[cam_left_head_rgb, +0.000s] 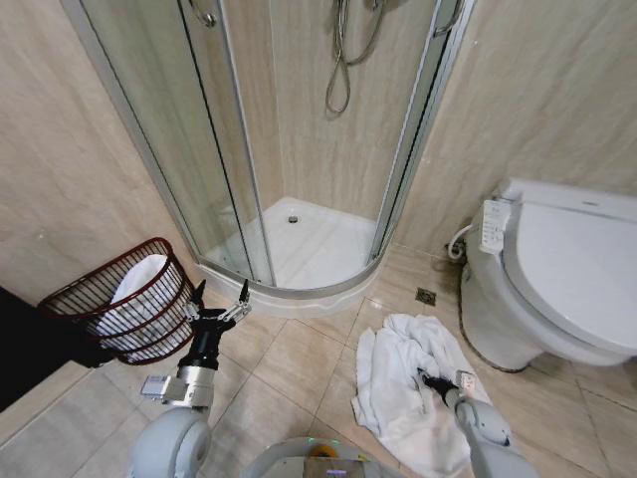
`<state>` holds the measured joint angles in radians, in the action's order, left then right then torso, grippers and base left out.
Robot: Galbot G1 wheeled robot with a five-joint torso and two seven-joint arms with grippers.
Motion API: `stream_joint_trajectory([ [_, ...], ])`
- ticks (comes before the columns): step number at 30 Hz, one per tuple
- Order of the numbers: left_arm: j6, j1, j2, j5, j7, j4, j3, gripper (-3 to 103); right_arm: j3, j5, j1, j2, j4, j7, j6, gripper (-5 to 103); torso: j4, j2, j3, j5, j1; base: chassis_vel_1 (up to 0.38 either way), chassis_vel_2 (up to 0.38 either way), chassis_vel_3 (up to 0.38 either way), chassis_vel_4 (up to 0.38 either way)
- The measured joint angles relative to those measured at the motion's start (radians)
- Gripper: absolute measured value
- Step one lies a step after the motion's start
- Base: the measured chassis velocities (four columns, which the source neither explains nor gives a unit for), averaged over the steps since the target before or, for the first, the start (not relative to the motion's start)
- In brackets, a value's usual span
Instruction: Discard the used towel into the hamper.
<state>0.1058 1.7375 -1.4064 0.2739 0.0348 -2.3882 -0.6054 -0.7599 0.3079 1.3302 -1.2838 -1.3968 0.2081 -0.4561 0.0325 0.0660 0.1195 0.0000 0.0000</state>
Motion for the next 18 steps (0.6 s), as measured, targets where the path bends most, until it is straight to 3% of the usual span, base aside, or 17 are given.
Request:
stream_joint_trajectory([
  [2,0.000,0.000,0.000,0.000,0.000,0.001,0.000,100,-0.002,0.001,0.001,-0.001,0.002,-0.001,0.004,18,0.0000,0.000,0.000,0.0000,0.000,0.000,0.000,0.000,0.000],
  [3,0.000,0.000,0.001,0.000,0.000,0.001,0.000,100,-0.003,0.001,0.002,-0.001,0.003,-0.001,0.006,7,0.0000,0.000,0.000,0.0000,0.000,0.000,0.000,0.000,0.000],
  [5,0.001,0.004,0.002,0.003,-0.002,0.001,-0.005,100,-0.005,0.002,0.006,-0.002,0.005,-0.001,0.013,3,0.0000,0.000,0.000,0.0000,0.000,0.000,0.000,0.000,0.000],
  [18,0.007,0.016,0.003,0.015,-0.015,-0.004,-0.023,100,-0.006,0.002,0.016,-0.011,0.010,-0.002,0.032,3,0.0000,0.000,0.000,0.0000,0.000,0.000,0.000,0.000,0.000],
])
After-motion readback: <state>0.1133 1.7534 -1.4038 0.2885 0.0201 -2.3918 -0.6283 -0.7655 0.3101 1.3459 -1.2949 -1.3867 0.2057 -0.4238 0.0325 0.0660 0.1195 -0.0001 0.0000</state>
